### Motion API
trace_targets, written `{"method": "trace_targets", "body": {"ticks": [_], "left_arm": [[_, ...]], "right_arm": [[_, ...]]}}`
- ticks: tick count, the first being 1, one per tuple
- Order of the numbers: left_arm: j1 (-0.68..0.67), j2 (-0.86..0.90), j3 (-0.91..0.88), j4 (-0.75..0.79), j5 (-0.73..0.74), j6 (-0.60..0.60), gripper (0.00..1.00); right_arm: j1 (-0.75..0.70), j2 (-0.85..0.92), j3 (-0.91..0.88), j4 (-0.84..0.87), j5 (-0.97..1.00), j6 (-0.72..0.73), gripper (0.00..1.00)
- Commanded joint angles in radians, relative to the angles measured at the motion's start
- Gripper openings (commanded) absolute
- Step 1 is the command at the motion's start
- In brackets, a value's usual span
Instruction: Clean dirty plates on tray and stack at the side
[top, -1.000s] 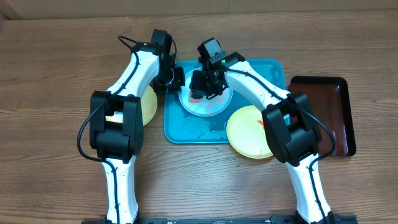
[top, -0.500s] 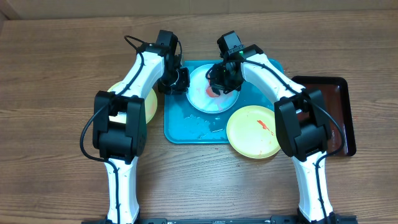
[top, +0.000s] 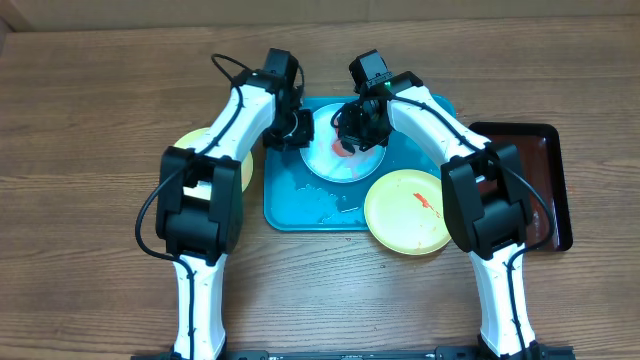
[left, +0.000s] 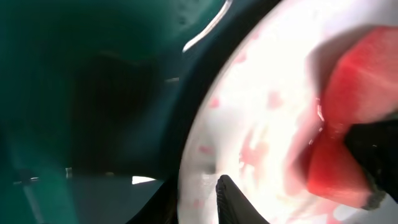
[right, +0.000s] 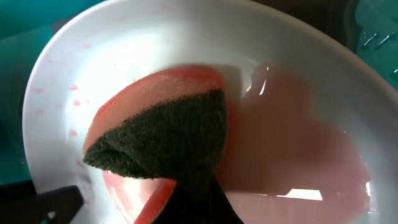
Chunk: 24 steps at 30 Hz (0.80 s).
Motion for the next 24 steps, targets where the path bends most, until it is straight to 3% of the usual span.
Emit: {"method": "trace_targets", "body": {"ticks": [1,4,15,24], "left_arm": [[-0.021,0.041,0.001,0.004,-0.008,0.009,0.16],[-0.019,0.054,0.001,0.001,-0.008,-0.01,0.04],[0.015,0.053,0.023,0.004,-0.005,-0.024,0.04],[0.033,-0.019,0.087,-0.023,-0.008,0.019,0.04]], "right_arm": [[-0.004,0.011,-0.011,-0.02,0.065,0.006,0.04],[-0.004,0.011,-0.011,-0.021,0.065,0.006,0.04],[-0.006,-0.024,-0.009,-0.023,-0.064,-0.037,0.04],[-0.064,-0.3,-0.009,-0.092,-0.076,-0.095,0.04]]}}
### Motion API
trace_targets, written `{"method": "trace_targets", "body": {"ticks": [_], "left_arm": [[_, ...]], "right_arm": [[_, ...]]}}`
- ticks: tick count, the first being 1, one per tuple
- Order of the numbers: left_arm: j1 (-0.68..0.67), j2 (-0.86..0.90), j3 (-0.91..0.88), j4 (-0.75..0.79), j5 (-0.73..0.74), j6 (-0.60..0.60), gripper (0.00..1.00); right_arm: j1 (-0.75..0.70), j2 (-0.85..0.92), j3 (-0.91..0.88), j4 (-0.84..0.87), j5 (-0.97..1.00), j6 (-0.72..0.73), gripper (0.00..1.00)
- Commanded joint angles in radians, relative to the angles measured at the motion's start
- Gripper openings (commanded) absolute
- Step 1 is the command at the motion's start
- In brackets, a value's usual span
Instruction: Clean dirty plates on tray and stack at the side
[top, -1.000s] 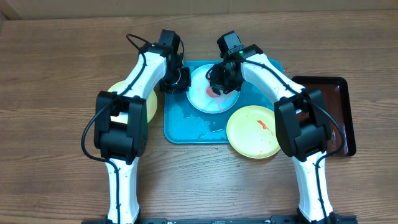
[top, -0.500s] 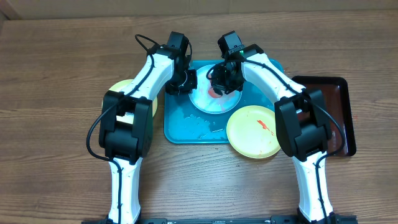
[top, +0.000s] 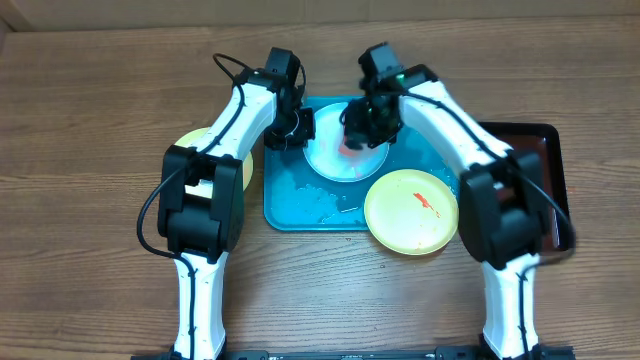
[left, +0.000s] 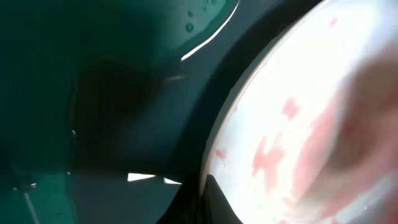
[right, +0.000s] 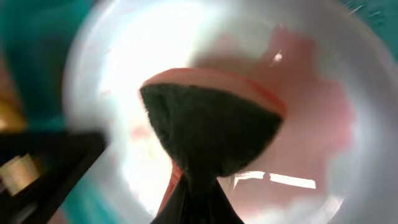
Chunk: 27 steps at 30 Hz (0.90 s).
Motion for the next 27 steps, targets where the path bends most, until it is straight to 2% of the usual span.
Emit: {"method": "trace_targets", "body": {"ticks": [1,7,13,20,27], "left_arm": [[0.019,-0.048,0.061,-0.008,-0.022,0.043,0.04],[0.018,-0.15,0.064,-0.031,-0.13,0.049,0.04],[0.014,-0.285,0.064,-0.073,-0.309,0.067,0.04],[-0.034,-0.414,0.064,-0.115,-0.598,0.068,0.04],[-0.147,-0.415,0.064,-0.153,-0.929,0.048,0.04]], "right_arm": [[-0.05,-0.209,0.009,-0.029,0.015,-0.031,0.04],[-0.122,-0.339,0.009,-0.163,0.183,-0.031,0.04],[-0.215,-0.359,0.008,-0.219,0.195,-0.031,0.04],[-0.257,-0.358,0.008,-0.236,0.196,-0.032,0.04],[-0.257,-0.359,0.008,-0.236,0.196,-0.031,0.04]]}}
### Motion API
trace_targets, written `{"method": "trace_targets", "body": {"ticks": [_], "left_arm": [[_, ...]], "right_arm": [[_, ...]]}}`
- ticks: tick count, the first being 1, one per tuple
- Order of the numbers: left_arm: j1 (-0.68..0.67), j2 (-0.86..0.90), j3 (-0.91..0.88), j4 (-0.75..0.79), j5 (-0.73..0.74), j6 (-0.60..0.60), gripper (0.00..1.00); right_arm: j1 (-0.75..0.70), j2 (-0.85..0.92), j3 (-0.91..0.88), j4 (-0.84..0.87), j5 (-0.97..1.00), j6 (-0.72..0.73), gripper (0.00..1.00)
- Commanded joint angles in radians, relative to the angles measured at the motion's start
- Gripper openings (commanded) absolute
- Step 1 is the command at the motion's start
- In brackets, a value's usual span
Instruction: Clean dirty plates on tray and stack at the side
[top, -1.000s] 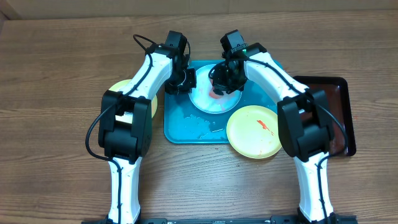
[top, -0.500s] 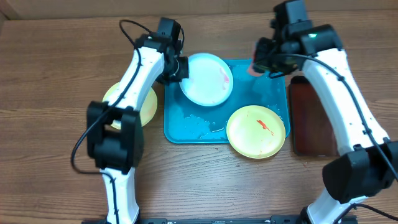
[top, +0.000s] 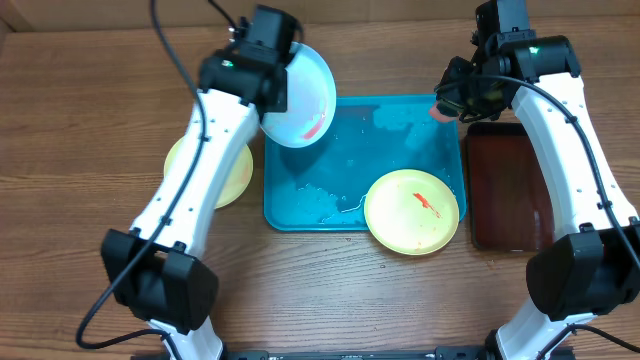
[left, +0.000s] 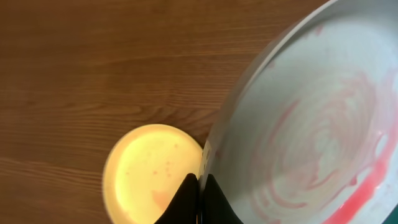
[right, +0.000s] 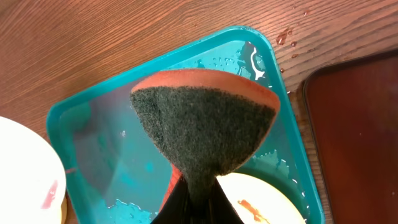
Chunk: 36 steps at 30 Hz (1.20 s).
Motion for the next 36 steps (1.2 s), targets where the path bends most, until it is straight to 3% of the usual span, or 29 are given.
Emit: {"method": "trace_targets", "body": {"ticks": [1,6,10,16,36], "left_arm": [[-0.063,-0.002,0.019,-0.007,-0.262,-0.02,0.04],[-0.137,-0.001,0.018,-0.02,-0.451,-0.115,0.04],[-0.17,-0.001,0.018,-0.037,-0.518,-0.172,0.04],[-0.201,-0.001,0.018,-0.039,-0.573,-0.172,0.04],[-0.345,-0.001,0.019,-0.01,-0.997,-0.169,0.04]], "right_arm": [[0.001,-0.005,0.005,0.003,0.007,-0.008,0.04],[0.001,-0.005,0.005,0.003,0.006,-0.007,0.04],[0.001,-0.005,0.005,0.002,0.006,-0.007,0.04],[0.001,-0.005,0.005,0.0,0.006,-0.007,0.04],[0.001,-0.005,0.005,-0.007,0.006,-0.007,0.04]]}}
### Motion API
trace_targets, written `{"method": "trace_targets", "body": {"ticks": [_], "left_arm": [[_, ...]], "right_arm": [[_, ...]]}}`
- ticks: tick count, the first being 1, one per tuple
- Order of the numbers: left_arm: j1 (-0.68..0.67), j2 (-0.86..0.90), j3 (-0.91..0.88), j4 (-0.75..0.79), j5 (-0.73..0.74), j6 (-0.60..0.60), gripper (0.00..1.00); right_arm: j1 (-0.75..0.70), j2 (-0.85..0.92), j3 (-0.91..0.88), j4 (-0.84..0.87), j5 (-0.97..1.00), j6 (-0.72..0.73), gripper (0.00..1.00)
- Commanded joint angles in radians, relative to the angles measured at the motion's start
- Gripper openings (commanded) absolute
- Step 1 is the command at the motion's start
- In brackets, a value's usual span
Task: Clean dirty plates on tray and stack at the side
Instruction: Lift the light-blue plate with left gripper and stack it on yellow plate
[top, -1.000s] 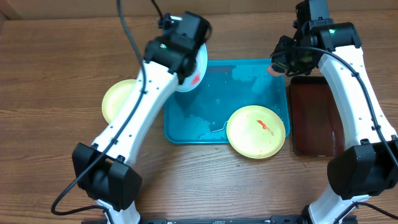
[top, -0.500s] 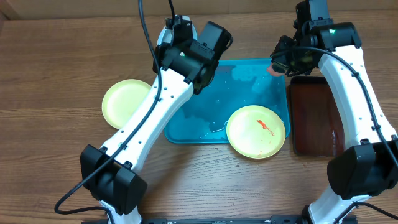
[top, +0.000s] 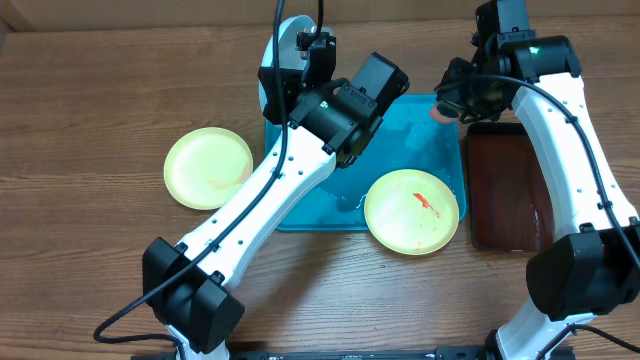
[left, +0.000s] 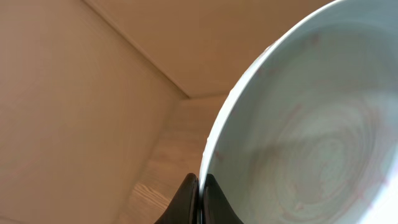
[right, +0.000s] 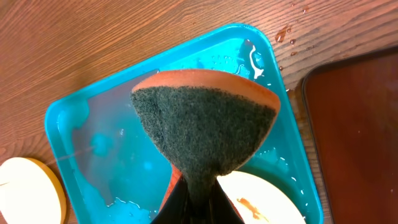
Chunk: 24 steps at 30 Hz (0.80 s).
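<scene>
My left gripper (left: 199, 200) is shut on the rim of a white plate (left: 305, 130), whose inside carries faint pink swirl marks. In the overhead view that plate (top: 279, 48) is held high and tipped on edge over the far left corner of the blue tray (top: 400, 150). My right gripper (right: 200, 186) is shut on an orange sponge with a dark green scouring face (right: 205, 118), above the tray's far right corner. A yellow plate with a red smear (top: 411, 212) lies on the tray's near right corner. Another yellow plate (top: 208, 168) rests on the table, left of the tray.
A dark brown tray (top: 512, 190) lies on the wooden table just right of the blue tray. Water and foam cover the blue tray's floor (right: 106, 155). My raised left arm (top: 270, 190) crosses over the tray's left half.
My left arm has risen and swung right, and the white plate now stands tipped on edge with the wrist camera facing a wall. The red streak has thinned. The right gripper has not moved.
The white plate lay in the blue tray, my left gripper on its rim and my right rubbing the sponge in pink water. Then the sponge sat elsewhere on it. Later the plate was lifted and the sponge drawn back right. Now the plate stands higher, on edge.
</scene>
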Motion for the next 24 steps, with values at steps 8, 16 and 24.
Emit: {"method": "trace_targets", "body": {"ticks": [8,16,24], "left_arm": [[-0.054,-0.003,0.019,0.034,-0.212,-0.029,0.04],[-0.06,-0.003,0.019,0.034,-0.208,-0.029,0.04],[-0.058,-0.003,0.019,0.031,-0.119,-0.029,0.04]], "right_arm": [[0.001,-0.005,0.005,-0.002,0.006,-0.006,0.04],[0.001,-0.005,0.005,-0.004,0.006,-0.006,0.04],[0.001,-0.005,0.005,-0.008,0.006,-0.007,0.04]]}}
